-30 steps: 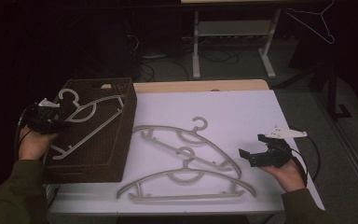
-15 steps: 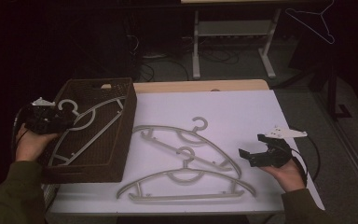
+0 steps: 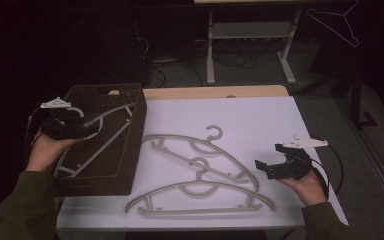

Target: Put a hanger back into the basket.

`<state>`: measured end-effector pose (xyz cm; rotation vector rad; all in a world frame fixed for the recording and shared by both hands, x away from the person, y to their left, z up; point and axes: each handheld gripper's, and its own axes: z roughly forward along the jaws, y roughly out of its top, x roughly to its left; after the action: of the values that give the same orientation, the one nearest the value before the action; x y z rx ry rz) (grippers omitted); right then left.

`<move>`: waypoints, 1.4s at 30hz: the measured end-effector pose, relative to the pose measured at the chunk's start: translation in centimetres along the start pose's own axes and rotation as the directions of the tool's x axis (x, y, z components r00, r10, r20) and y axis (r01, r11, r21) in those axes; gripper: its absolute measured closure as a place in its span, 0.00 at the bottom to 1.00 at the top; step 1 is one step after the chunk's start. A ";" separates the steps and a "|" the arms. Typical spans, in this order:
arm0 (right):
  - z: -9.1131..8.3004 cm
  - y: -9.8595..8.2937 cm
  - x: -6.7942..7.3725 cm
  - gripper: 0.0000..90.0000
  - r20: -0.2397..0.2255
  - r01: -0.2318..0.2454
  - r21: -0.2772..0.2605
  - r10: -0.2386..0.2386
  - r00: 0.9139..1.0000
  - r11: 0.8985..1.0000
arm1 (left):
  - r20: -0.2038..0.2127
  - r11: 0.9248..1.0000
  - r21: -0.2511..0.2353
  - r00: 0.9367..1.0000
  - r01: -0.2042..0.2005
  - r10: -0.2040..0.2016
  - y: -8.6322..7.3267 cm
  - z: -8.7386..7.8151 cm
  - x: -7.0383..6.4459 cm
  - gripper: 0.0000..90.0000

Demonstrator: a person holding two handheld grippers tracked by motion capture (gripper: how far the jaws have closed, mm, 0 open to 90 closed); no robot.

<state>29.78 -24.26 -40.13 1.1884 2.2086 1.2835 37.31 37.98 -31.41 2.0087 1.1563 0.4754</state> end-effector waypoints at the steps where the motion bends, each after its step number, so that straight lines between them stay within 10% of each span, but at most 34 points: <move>1: 0.0 0.0 0.0 0.02 -0.001 -0.002 0.001 0.002 1.000 1.000 | 0.012 1.000 -0.004 1.000 -0.007 0.007 0.2 0.1 -0.4 0.31; 15: -0.3 0.1 0.1 0.02 -0.007 0.004 -0.004 -0.004 1.000 1.000 | 0.178 0.996 -0.080 0.982 -0.051 0.064 2.7 1.6 -6.2 0.26; 42: 0.0 0.6 1.0 0.02 -0.038 0.014 0.026 -0.013 0.999 1.000 | 0.371 0.985 -0.130 0.916 -0.111 0.152 3.4 6.6 -16.5 0.24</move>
<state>29.45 -23.30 -39.47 1.1665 2.2637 1.2857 34.83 20.07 -32.19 1.9812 0.7449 0.1926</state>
